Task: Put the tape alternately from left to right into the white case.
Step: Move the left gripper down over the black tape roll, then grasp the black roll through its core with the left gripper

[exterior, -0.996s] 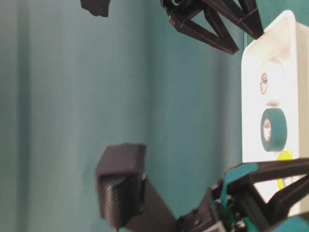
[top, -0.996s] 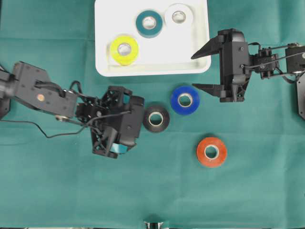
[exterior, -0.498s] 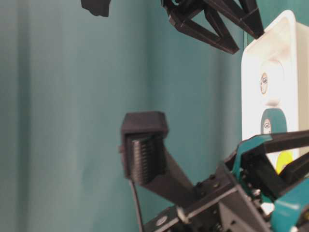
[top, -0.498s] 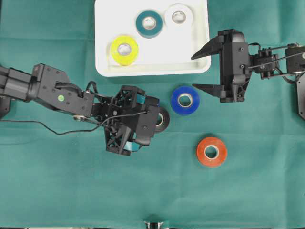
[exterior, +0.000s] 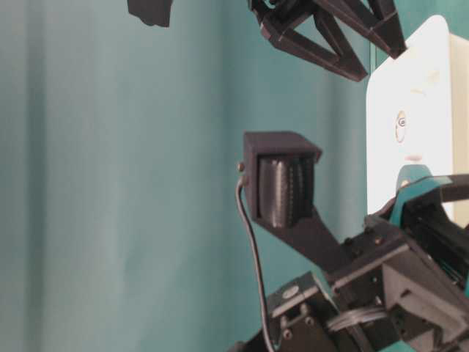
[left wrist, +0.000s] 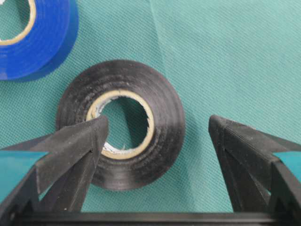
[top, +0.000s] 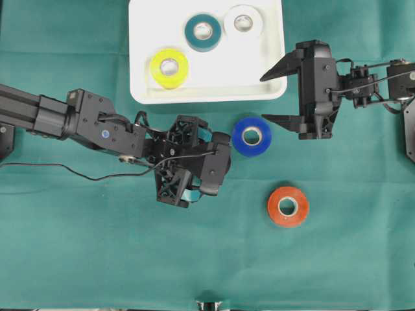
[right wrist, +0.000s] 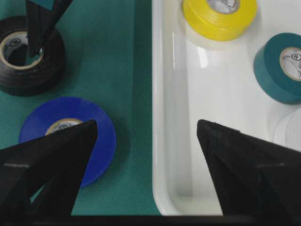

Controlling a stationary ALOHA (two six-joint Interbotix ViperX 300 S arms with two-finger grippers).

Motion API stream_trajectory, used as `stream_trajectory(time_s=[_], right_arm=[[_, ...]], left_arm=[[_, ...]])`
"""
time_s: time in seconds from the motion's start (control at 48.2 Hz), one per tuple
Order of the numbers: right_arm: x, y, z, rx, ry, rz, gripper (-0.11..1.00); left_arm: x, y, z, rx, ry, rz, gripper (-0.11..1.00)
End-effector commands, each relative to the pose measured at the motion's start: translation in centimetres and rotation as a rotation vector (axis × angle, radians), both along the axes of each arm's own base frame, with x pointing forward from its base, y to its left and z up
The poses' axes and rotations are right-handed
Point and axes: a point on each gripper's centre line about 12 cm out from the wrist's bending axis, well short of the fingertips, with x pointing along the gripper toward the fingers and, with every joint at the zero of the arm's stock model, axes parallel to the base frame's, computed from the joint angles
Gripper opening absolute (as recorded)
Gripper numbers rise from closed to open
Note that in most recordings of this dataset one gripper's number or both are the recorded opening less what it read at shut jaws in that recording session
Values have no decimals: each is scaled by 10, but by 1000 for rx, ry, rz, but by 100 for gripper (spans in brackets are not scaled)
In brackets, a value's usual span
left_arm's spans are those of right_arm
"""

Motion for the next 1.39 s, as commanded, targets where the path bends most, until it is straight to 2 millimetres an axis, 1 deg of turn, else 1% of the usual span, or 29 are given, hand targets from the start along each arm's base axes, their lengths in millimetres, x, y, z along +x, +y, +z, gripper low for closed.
stream_trajectory(time_s=[0.0, 0.27, 0.353, 0.415, 0.498, 0.643, 0.685, 1.016, 1.12, 1.203, 1.369], right_arm=[[2, 1, 5, 0, -21, 3, 79], [2, 1, 5, 0, -21, 3, 79], [2, 1, 5, 0, -21, 3, 79], [2, 1, 5, 0, -21, 3, 79], [2, 1, 5, 1, -19, 3, 79], [2, 0, 4, 1, -16, 3, 79], [3, 0, 3, 1, -15, 3, 79], [3, 0, 1, 2, -10, 3, 79], [3, 0, 1, 2, -10, 3, 79], [3, 0, 1, 2, -10, 3, 79], [3, 0, 1, 2, -10, 3, 79]], left_arm=[[8, 0, 14, -6, -44, 3, 98], [6, 0, 8, -18, -3, 23, 96], [5, 0, 6, -36, 23, 50, 93], [4, 0, 5, -46, 32, 65, 88], [4, 0, 7, -52, 35, 74, 70], [4, -1, 9, -51, 31, 70, 30], [4, -2, 10, -51, 30, 67, 23], [3, -7, 14, -53, 19, 56, 23], [3, -8, 19, -55, 9, 52, 23], [2, -10, 25, -57, -3, 47, 23], [-2, -16, 45, -63, -29, 32, 23]])
